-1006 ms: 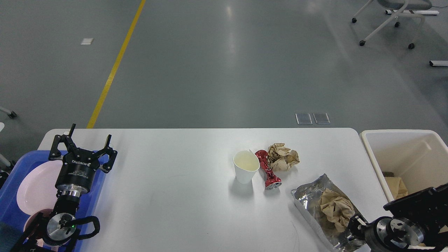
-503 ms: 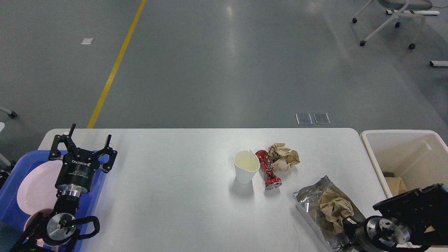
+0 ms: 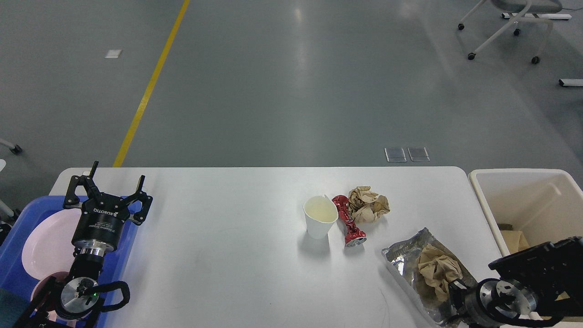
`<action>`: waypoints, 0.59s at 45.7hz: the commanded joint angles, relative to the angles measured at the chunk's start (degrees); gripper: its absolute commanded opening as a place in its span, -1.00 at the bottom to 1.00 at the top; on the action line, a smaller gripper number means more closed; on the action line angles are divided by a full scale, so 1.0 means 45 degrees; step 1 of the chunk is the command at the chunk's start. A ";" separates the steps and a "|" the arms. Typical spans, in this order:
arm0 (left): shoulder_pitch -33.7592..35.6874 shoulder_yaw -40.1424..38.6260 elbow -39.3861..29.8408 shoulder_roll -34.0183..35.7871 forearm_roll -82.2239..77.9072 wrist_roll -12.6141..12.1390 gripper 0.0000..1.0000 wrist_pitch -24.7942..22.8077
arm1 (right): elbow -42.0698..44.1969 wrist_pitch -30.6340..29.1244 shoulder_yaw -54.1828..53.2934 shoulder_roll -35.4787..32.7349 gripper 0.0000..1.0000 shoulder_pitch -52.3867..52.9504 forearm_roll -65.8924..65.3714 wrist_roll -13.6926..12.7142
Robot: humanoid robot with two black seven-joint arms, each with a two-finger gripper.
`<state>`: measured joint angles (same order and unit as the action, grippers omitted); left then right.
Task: Tidy desktop
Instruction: 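Lower the right gripper to the clear plastic bag and grasp it, then lift the plastic bag of crumpled paper and carry it over the bin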
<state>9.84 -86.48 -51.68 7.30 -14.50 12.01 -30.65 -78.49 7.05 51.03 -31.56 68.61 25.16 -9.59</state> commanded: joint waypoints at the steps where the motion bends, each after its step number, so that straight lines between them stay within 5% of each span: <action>1: 0.0000 0.0000 0.0000 -0.0001 0.0000 0.0007 0.93 -0.0005 | -0.0545 -0.0920 0.0280 -0.0447 -1.00 0.0786 -0.0025 0.0003; 27: 0.0000 0.0000 0.0000 -0.0001 0.0000 0.0007 0.93 -0.0005 | -0.3299 -0.6155 0.5318 -0.1113 -1.00 0.9261 -0.0064 0.0081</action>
<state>9.84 -86.48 -51.68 7.30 -14.50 12.03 -30.65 -91.67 -16.19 70.54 -36.86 102.86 24.94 -9.23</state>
